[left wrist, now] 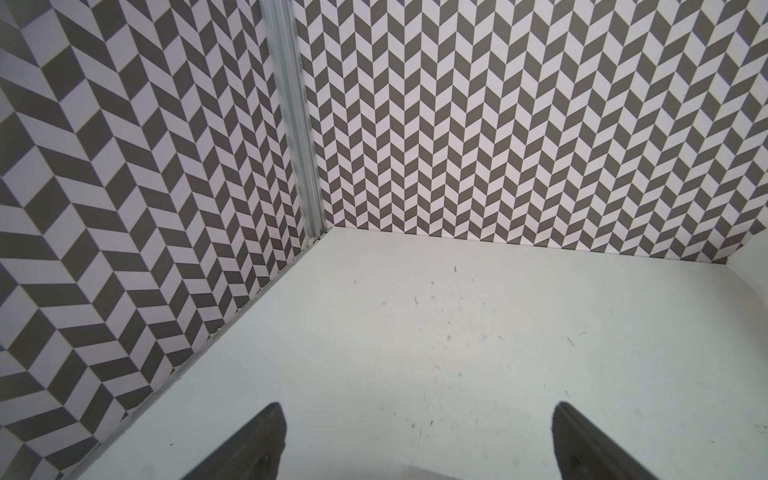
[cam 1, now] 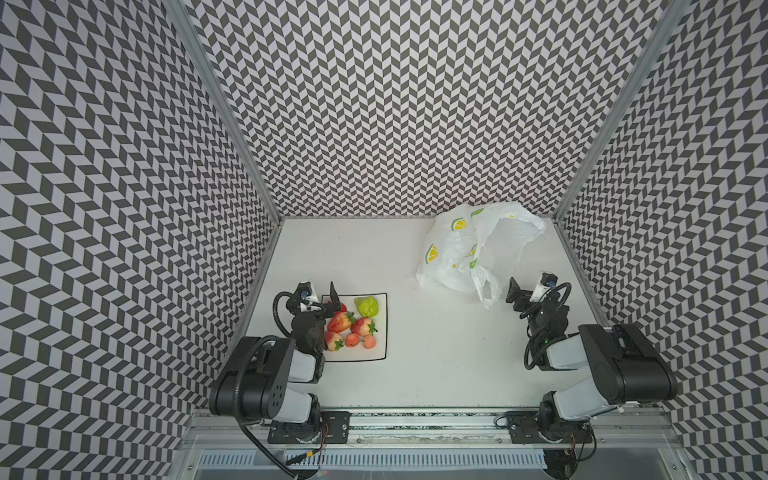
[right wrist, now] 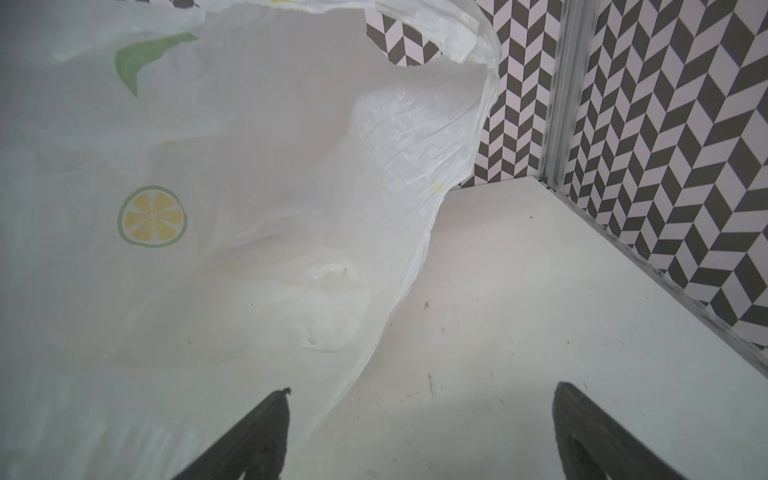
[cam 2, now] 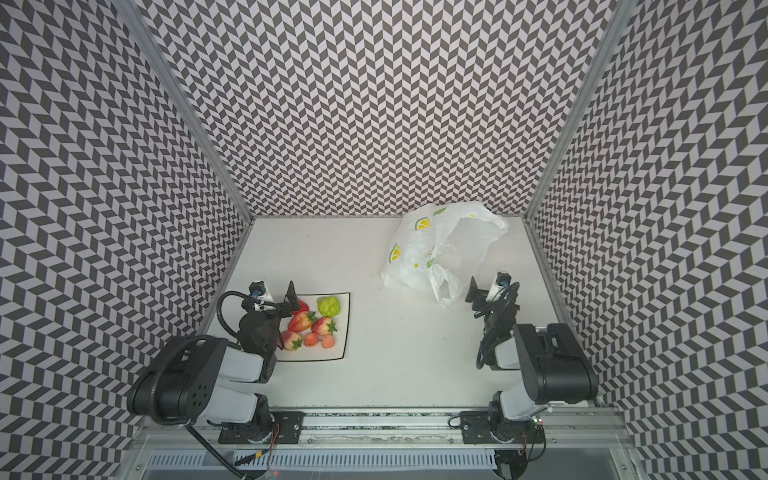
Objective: Take the fake fruits out of the plastic bag
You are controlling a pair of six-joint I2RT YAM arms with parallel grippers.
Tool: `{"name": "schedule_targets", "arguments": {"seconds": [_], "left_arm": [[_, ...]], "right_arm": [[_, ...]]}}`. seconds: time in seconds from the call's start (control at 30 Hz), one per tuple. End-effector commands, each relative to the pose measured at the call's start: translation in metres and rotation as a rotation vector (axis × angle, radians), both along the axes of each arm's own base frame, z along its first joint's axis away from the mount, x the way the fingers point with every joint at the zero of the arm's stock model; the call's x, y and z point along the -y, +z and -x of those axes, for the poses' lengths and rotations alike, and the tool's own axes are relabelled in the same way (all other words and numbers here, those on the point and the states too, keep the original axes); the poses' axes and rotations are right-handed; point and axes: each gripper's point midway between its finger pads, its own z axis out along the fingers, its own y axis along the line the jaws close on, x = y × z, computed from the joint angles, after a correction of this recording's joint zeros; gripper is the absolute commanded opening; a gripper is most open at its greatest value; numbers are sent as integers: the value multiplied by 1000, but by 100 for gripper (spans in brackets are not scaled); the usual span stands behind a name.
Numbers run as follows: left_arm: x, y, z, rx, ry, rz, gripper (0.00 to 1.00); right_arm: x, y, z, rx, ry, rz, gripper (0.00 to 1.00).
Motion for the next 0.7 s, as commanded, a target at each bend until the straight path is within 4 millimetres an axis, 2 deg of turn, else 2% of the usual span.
{"name": "schedule_targets", "arguments": {"seconds": [0.0,0.13,0.4,0.53,0.67], "left_arm": [[3,27,-11,111,-28,-23,100],[4,13,-31,6,-28,-27,100],[7,13,-32,10,-36,-26,100],[4,7,-40,-19,-29,-27,100],[3,9,-37,-10,-26,-27,100]], "right_arm": [[-1,32,0,141,13,20,99],[-1,31,-2,131,13,23,100],[-1,32,-2,139,10,26,100],[-1,31,-3,136,10,25,100],[-2,32,-3,135,-8,36,100]]}}
